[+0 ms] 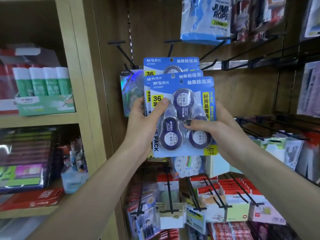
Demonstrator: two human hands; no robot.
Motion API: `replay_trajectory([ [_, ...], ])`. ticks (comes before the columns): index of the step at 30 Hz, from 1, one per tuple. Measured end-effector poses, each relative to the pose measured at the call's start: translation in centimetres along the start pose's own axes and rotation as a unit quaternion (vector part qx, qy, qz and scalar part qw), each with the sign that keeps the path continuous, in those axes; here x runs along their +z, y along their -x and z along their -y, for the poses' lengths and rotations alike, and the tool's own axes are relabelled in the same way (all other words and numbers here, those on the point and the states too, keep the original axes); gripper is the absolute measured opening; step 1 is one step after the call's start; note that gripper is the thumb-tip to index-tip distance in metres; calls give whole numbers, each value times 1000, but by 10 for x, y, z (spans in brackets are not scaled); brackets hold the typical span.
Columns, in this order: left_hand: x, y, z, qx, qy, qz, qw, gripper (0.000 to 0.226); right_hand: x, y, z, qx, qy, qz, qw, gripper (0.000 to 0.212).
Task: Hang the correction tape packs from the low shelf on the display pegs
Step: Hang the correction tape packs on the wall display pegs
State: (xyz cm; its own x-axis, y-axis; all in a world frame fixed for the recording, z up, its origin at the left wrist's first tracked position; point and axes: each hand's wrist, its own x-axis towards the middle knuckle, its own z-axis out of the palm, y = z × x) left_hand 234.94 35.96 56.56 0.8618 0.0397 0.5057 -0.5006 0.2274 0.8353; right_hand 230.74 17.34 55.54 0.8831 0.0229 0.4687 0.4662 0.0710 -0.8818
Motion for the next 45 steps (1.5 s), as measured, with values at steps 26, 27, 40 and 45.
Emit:
replay_trajectory([
  [26, -3, -73, 5, -213, -85, 12, 973, 98, 15, -82, -4, 110, 35, -32, 993, 74],
  [27, -1, -75, 2, -222, -90, 22, 971, 88, 15, -87, -2, 116, 34, -28, 992, 66],
  [40, -2, -70, 7, -204, -80, 24, 975, 88, 17, -61, 2, 76, 39, -24, 996, 29],
  [45, -12, -42, 6, -103, -78, 73, 989, 39, 10, -37, -2, 22, 34, -9, 999, 34],
])
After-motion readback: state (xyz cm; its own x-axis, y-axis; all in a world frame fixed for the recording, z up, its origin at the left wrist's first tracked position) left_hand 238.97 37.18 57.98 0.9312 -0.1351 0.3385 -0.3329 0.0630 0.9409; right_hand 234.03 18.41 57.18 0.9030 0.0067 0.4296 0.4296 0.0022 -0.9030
